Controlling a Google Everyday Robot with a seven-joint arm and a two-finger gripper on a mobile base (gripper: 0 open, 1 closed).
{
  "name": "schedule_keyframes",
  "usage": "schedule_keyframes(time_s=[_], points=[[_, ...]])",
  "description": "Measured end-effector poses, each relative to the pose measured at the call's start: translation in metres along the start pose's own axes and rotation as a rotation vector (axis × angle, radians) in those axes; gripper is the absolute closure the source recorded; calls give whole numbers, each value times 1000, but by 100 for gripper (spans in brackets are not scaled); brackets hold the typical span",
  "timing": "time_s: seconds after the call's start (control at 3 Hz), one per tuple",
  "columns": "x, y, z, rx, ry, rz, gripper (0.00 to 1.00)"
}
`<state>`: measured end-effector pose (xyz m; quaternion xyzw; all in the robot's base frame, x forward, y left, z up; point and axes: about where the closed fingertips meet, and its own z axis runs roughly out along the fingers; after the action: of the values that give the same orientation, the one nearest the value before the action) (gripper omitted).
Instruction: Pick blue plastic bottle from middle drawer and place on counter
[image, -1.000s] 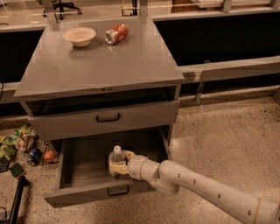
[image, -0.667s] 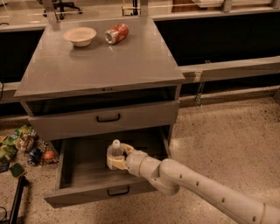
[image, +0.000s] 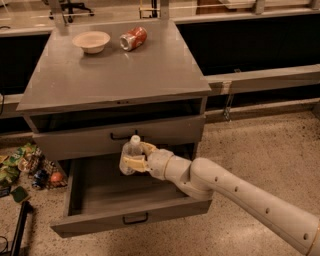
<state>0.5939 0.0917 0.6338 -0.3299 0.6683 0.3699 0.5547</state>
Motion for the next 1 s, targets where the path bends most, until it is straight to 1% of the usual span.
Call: schedule_keyframes(time_s=[0.33,0.67,1.0], points=[[-40,-8,-16,-1,-48,49,100],[-78,-9,-38,-18,-88,60,100],[-80,-8,-37,-24,-90,58,100]])
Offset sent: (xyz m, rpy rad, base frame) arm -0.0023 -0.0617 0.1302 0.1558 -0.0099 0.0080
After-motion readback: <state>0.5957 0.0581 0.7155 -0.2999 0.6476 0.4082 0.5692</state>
